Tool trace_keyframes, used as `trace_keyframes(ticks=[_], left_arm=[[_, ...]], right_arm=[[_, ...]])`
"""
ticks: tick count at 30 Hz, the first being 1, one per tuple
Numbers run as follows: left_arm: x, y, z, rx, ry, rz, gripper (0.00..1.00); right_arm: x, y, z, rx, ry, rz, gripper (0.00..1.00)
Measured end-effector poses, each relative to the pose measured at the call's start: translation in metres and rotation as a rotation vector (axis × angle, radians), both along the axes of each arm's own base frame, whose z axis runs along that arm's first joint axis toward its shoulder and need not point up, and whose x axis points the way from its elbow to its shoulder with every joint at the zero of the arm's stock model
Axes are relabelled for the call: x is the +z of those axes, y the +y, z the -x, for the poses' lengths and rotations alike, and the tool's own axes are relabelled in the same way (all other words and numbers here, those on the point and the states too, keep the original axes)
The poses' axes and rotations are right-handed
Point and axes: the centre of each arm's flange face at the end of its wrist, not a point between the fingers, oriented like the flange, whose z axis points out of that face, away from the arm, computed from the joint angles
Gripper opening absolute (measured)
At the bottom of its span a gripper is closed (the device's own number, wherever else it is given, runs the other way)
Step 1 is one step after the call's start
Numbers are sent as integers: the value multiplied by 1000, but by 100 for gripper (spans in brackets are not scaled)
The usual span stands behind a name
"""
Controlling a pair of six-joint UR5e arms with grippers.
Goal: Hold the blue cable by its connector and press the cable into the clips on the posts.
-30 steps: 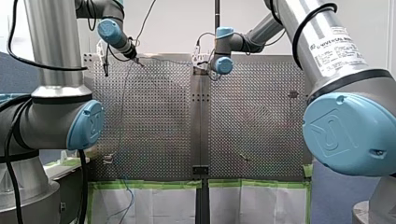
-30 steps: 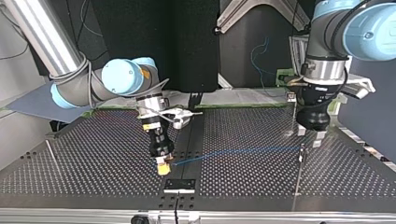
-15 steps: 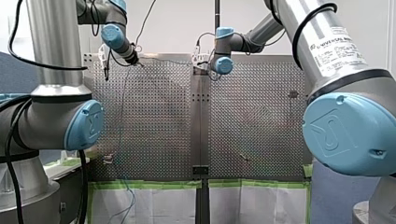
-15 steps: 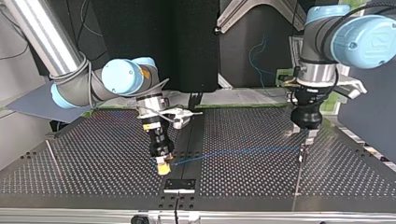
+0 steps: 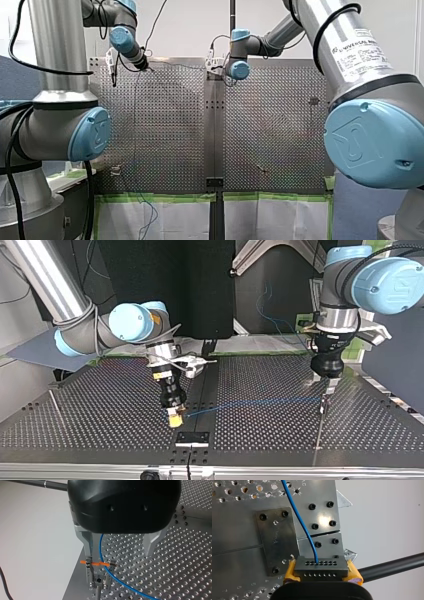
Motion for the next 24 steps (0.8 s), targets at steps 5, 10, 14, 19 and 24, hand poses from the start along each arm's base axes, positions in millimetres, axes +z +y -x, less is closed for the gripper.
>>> trace_keyframes(ticks=[5, 10, 14, 19, 24], left_arm=[[0, 0, 0, 1, 0, -3, 100], [2, -3, 1, -16, -6, -25, 100], [2, -9, 2, -51, -5, -56, 100], [3, -19, -3, -103, 6, -97, 100], [5, -23, -18, -111, 2, -138, 100]], right_arm=[[-1, 0, 0, 0, 2, -3, 0], [-1, 0, 0, -2, 8, -6, 0], [-2, 0, 2, -5, 18, -9, 0], [-2, -1, 2, -7, 20, -9, 0], [-2, -1, 2, -7, 20, -9, 0]])
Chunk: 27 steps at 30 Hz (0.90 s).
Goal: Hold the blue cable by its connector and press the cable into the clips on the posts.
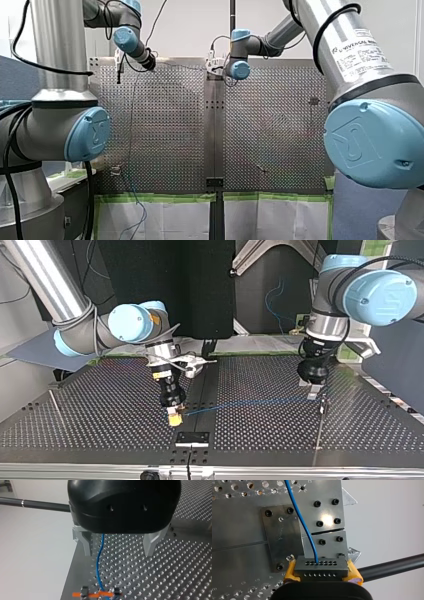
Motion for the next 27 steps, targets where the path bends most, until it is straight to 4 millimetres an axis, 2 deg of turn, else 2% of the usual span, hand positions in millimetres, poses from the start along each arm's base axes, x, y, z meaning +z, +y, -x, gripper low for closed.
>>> trace_keyframes(ticks=[5, 10, 14, 21, 27], left_arm=[[4, 1, -13, 22, -23, -36, 100], [-1, 0, -25, 36, -23, -62, 100], [-5, -2, -33, 46, -36, -60, 100], [0, -7, -44, 55, -95, -28, 100], [-10, -11, -58, 64, -95, -26, 100]], right_arm=[[0, -1, 0, -1, 0, 0, 0], [0, -1, 1, -1, 0, 0, 0], [-1, -1, 0, -1, 1, -1, 0], [-1, 0, 0, 0, 2, 0, 0], [-2, 0, -1, 2, 3, -1, 0]])
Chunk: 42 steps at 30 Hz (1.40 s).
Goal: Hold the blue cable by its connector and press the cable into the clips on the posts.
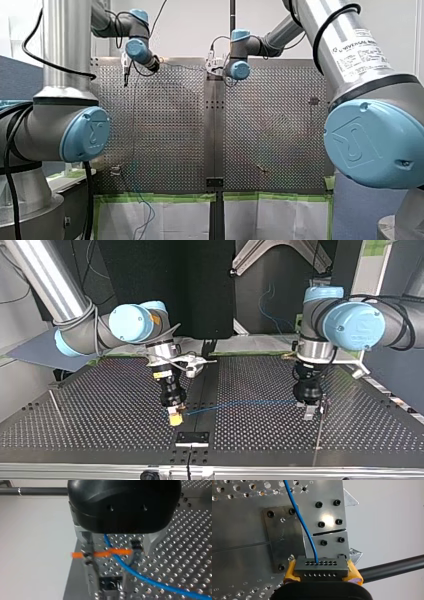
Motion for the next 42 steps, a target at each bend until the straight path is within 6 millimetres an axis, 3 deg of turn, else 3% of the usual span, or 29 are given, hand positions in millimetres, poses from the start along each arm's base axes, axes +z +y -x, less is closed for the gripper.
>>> trace_keyframes(ticks=[22, 24, 25, 26, 27, 42], left_arm=[[5, 1, -8, 54, -55, 21, 100], [5, 0, -8, 59, -56, 22, 55], [5, 0, -8, 63, -55, 21, 55], [5, 0, -7, 68, -55, 21, 8], [4, -1, -7, 75, -54, 20, 0], [-2, -7, 3, 164, -31, -42, 0]], right_arm=[[-1, -1, 0, 0, 2, -1, 0], [-1, -1, 0, 0, 2, -2, 0], [-1, -1, 0, 0, 2, -2, 0], [-1, 0, 0, 0, 2, -2, 0], [-1, 0, 1, 0, 3, -2, 0], [-4, -2, 3, -5, 6, -7, 0]])
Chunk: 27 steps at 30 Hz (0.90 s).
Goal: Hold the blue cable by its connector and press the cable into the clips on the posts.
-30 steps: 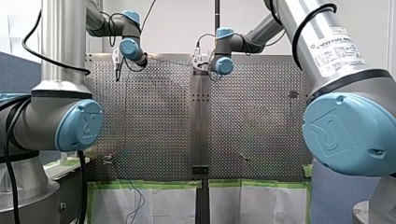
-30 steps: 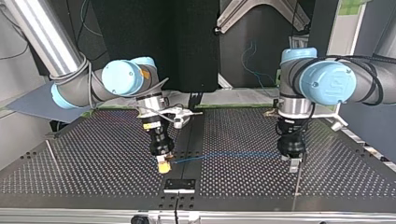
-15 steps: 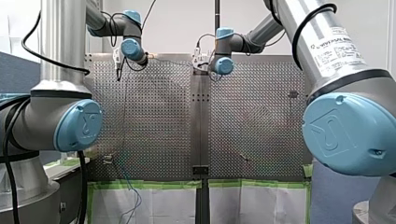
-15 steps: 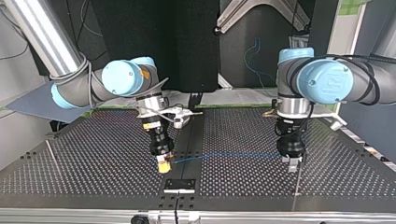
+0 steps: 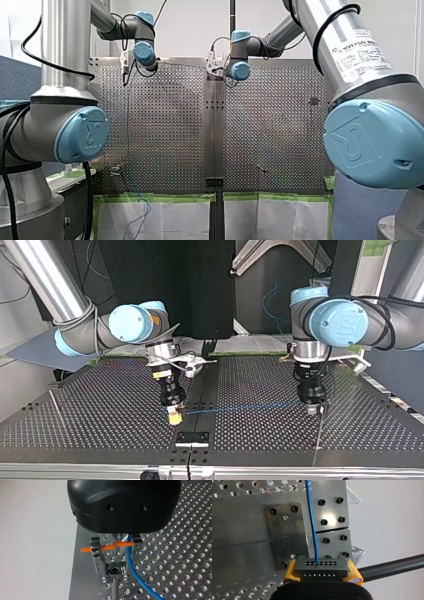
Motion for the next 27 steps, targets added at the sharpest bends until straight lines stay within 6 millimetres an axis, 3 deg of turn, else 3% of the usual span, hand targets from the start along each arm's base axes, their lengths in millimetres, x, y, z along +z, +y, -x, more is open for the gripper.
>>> trace_keyframes(ticks=[5, 11, 27], left_arm=[[-2, -4, 3, 10, 2, 3, 0], [-18, -18, 10, -25, 4, 0, 0], [-107, -77, 19, -43, 59, 18, 0]], right_arm=[[-8, 0, 2, -4, 9, -13, 0], [-31, 4, 8, -17, 31, -51, 0], [-82, 16, 29, -144, 15, -102, 0]])
